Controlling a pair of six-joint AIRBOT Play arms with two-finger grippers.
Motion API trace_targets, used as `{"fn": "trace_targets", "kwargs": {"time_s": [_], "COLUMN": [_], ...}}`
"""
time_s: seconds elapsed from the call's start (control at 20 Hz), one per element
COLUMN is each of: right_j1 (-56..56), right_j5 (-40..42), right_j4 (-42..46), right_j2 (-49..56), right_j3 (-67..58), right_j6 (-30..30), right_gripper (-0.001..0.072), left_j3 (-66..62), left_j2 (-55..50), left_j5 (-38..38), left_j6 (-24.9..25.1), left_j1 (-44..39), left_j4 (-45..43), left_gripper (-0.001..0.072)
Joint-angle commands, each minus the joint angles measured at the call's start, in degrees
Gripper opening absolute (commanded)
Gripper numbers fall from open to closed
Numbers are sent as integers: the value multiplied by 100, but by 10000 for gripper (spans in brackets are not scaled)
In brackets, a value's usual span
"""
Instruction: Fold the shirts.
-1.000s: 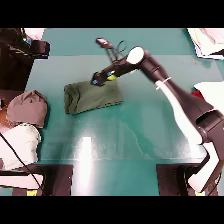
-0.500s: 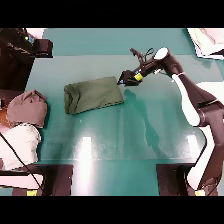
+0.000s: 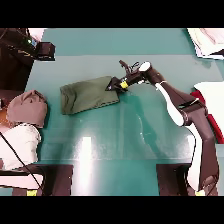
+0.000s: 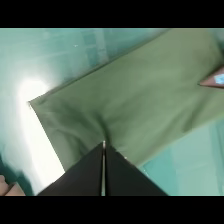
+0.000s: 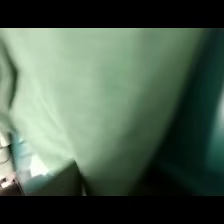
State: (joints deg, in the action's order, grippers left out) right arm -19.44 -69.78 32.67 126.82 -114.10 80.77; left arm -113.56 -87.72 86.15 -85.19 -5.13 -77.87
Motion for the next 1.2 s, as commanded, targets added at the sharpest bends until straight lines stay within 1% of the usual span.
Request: {"fn": "trace_targets", "kwargs": {"time_s": [0.0,0.05,0.15,0.3,0.35,0.5,0.7,0.8,1.0,1.15], "right_j1": [-144,-120,81,802,1429,2610,4175,4817,5567,5851], "right_j5": [330,297,273,-129,-282,-291,-367,-369,-190,-227], "right_j4": [-157,-144,114,837,1303,1956,1989,1985,1934,1862], "right_j2": [9,-66,-470,-1458,-2151,-3139,-3823,-3939,-3954,-3954], "right_j3": [-236,-273,-101,396,785,1364,1722,1749,1742,1390], "right_j6": [-321,-433,-433,-435,-442,-435,-640,-758,-782,-782], "right_gripper": [23,21,19,18,18,18,18,17,17,17], "left_j3": [24,24,24,24,24,24,24,24,24,24], "left_j2": [4,4,4,2,4,2,2,4,4,2], "left_j5": [9,24,111,186,136,52,-26,-72,-225,-278], "left_j6": [13,13,15,15,15,11,11,11,9,11], "left_j1": [4,4,4,4,4,2,-22,-122,-367,-450], "left_j4": [52,83,122,166,166,232,813,870,898,933], "left_gripper": [22,23,23,23,23,23,23,23,23,23]}}
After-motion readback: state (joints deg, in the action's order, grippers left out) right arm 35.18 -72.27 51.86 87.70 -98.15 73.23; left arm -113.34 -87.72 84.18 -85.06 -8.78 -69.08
